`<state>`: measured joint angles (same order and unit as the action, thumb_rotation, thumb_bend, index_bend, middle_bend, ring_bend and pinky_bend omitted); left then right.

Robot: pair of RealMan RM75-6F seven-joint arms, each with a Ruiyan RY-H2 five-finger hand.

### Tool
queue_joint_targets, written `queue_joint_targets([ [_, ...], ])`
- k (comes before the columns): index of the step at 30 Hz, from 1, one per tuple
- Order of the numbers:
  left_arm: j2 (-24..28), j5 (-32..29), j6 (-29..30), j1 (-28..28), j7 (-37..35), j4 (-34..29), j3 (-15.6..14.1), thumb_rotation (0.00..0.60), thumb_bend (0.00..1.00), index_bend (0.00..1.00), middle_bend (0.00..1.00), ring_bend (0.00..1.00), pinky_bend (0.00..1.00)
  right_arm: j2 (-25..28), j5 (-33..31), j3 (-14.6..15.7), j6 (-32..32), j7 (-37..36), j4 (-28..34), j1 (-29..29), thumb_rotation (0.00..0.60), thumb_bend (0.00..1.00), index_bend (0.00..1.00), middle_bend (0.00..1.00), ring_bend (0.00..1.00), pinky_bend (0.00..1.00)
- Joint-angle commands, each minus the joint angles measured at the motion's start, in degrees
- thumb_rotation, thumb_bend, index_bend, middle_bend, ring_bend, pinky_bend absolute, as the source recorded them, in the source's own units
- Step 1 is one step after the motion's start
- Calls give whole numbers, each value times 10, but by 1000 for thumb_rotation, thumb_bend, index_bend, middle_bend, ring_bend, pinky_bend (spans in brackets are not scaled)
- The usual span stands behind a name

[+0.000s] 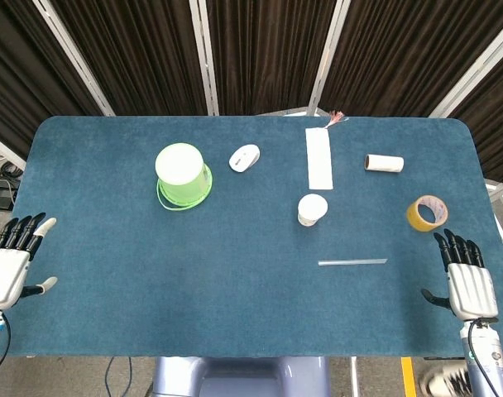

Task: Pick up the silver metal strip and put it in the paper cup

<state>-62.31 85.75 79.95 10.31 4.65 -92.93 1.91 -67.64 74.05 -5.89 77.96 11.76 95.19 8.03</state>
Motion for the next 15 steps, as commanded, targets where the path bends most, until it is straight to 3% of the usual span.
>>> queue_joint_targets([
  [1, 0, 0, 0, 0, 0, 0, 0, 600, 51, 0, 0, 0, 0, -1, 1, -2, 1, -3, 2, 0, 600, 140, 0, 0, 0, 0],
  [3, 0, -1, 0, 0, 1, 0, 0, 600, 51, 0, 0, 0, 0, -3, 6, -4, 5, -9, 4, 1, 600, 140, 11, 0, 0, 0],
  [15, -1, -3, 0, 0, 5, -3, 1, 600, 49, 0, 0, 0, 0, -57, 13, -23, -22, 35, 13, 47, 600, 155, 344, 47, 0, 0],
])
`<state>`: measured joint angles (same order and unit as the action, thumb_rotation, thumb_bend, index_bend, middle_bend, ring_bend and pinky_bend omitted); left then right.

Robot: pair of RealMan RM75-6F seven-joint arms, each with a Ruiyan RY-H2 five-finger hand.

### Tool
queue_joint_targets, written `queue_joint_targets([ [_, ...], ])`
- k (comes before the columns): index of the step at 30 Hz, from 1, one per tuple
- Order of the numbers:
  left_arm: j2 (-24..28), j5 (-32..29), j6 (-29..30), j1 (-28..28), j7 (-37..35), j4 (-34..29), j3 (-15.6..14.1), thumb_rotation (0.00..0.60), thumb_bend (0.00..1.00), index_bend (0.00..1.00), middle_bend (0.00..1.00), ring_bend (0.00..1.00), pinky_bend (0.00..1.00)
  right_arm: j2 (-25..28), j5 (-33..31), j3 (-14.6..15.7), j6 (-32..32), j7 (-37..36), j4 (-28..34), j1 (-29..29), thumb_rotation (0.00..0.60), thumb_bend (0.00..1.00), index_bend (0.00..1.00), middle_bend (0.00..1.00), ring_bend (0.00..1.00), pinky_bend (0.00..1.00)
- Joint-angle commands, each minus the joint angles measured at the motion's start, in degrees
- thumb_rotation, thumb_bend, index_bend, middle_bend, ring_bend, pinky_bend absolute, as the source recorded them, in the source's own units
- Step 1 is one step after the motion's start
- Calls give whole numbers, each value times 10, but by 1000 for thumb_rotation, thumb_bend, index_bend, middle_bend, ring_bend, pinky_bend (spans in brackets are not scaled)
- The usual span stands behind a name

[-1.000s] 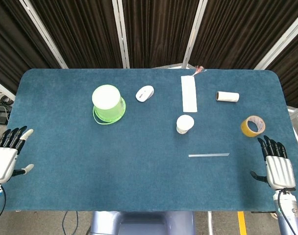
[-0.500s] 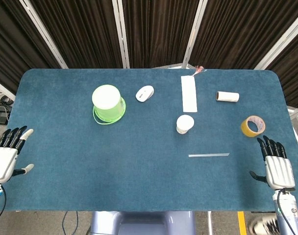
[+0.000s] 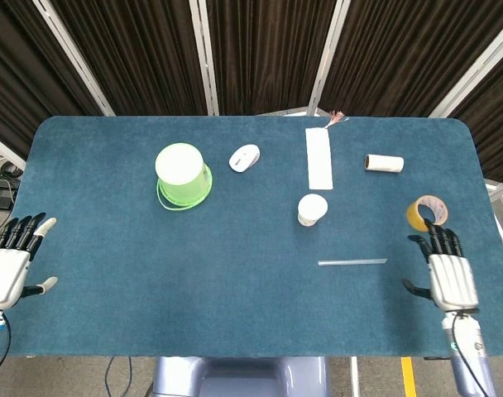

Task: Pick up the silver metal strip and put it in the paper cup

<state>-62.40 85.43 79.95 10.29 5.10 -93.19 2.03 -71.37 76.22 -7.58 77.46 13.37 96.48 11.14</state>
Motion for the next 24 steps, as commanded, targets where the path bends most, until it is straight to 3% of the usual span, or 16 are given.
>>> queue_joint_targets([
  [1, 0, 0, 0, 0, 0, 0, 0, 600, 49, 0, 0, 0, 0, -28, -14, -7, -23, 27, -1, 22, 600, 165, 364, 62, 0, 0],
  [6, 1, 0, -2, 1, -3, 1, 0, 600, 52, 0, 0, 0, 0, -73, -42, -12, -56, 72, -17, 50, 600, 218, 421, 108, 0, 0],
  [24, 1, 0, -3, 2, -6, 2, 0, 600, 51, 0, 0, 0, 0, -207, -108, -32, -103, 131, -87, 114, 600, 240, 500, 151, 0, 0],
])
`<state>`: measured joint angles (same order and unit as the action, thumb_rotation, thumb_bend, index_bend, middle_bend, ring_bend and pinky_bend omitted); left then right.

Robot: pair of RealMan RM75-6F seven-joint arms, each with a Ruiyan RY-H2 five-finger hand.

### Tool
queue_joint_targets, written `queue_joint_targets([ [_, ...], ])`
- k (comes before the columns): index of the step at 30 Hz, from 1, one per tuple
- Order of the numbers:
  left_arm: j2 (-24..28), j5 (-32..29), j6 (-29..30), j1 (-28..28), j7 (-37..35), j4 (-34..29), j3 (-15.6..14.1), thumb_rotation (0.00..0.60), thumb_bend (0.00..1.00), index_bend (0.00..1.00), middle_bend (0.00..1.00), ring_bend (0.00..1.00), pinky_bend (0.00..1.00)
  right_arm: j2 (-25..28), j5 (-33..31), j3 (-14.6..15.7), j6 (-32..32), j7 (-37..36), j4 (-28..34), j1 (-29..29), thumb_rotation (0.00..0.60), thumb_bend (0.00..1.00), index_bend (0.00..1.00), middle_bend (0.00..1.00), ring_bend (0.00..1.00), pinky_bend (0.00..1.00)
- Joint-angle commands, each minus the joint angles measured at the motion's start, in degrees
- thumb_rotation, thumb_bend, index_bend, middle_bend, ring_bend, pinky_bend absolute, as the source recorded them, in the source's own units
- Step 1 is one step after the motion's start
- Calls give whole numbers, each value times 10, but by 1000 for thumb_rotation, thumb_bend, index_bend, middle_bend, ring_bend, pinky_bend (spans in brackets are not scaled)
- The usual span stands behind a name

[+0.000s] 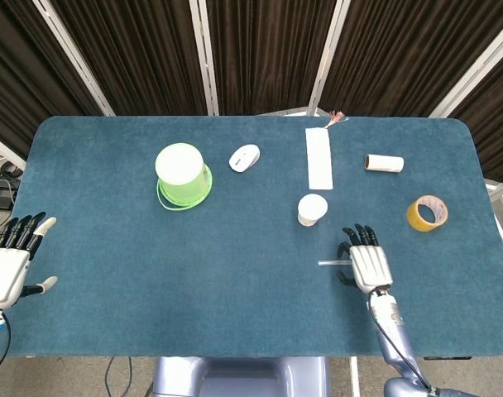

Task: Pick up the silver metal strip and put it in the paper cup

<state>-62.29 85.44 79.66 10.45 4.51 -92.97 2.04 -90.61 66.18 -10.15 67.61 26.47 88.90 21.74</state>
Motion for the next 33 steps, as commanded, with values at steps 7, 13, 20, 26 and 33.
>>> queue_joint_targets([
  [7, 1, 0, -1, 1, -2, 0, 0, 600, 49, 0, 0, 0, 0, -54, -27, -14, -7, -5, -52, 20, 600, 253, 512, 159, 0, 0],
  [13, 1, 0, -2, 1, -5, 0, 0, 600, 51, 0, 0, 0, 0, -68, -44, -16, -15, -4, -83, 24, 600, 255, 512, 160, 0, 0],
  [20, 2, -2, -5, 3, -3, -2, 1, 600, 51, 0, 0, 0, 0, -65, -59, -17, -19, -13, -98, 23, 600, 257, 520, 161, 0, 0],
  [26, 2, -3, -5, 3, -2, -3, 1, 600, 52, 0, 0, 0, 0, -62, -67, -14, -22, -20, -101, 20, 600, 272, 534, 172, 0, 0],
  [33, 2, -2, -4, 2, -3, -2, 0, 600, 52, 0, 0, 0, 0, -67, -71, -8, -26, -18, -108, 21, 600, 272, 534, 172, 0, 0],
])
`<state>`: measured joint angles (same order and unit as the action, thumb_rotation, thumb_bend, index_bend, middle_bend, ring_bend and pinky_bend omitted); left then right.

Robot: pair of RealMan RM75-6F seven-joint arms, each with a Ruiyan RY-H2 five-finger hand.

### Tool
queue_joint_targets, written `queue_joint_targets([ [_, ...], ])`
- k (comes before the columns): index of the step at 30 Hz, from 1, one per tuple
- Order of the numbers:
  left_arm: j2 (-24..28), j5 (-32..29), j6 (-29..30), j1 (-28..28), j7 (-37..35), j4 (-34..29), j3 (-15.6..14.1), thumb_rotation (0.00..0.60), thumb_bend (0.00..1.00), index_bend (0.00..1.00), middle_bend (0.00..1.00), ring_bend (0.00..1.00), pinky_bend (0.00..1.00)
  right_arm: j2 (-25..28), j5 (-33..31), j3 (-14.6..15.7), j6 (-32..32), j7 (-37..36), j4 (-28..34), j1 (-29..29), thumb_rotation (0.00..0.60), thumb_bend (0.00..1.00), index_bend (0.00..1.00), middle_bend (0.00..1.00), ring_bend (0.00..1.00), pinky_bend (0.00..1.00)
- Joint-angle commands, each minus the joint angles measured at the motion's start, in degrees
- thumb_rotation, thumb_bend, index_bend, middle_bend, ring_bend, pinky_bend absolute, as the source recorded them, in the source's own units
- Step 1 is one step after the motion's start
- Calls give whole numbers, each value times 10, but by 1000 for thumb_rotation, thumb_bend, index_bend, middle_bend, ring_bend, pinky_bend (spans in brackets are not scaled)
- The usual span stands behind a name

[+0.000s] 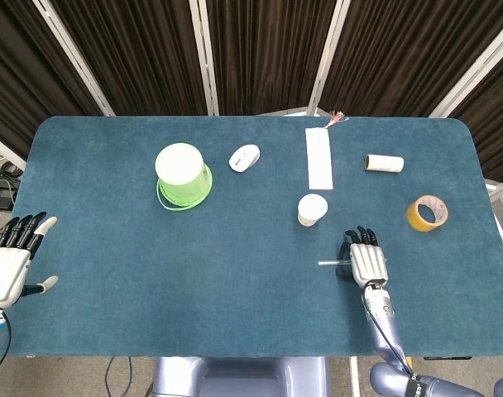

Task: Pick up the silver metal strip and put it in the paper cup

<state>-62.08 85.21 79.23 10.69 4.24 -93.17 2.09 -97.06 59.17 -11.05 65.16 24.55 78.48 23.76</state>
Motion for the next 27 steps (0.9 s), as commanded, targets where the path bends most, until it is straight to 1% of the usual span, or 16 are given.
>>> queue_joint_targets([
  [1, 0, 0, 0, 0, 0, 0, 0, 600, 51, 0, 0, 0, 0, -3, -2, 1, -1, 1, -4, 1, 600, 272, 534, 172, 0, 0],
  [13, 0, -1, -1, 0, 0, -1, 0, 600, 52, 0, 0, 0, 0, -7, -16, -6, -6, 0, -17, 7, 600, 276, 534, 172, 0, 0],
  [22, 0, -2, -1, 1, -1, -1, 0, 600, 52, 0, 0, 0, 0, -10, -33, -6, -12, 11, -23, 11, 600, 368, 541, 173, 0, 0],
  [27, 0, -2, -1, 1, -1, -2, 1, 600, 51, 0, 0, 0, 0, -10, -38, -4, -15, 13, -22, 11, 600, 382, 566, 183, 0, 0],
])
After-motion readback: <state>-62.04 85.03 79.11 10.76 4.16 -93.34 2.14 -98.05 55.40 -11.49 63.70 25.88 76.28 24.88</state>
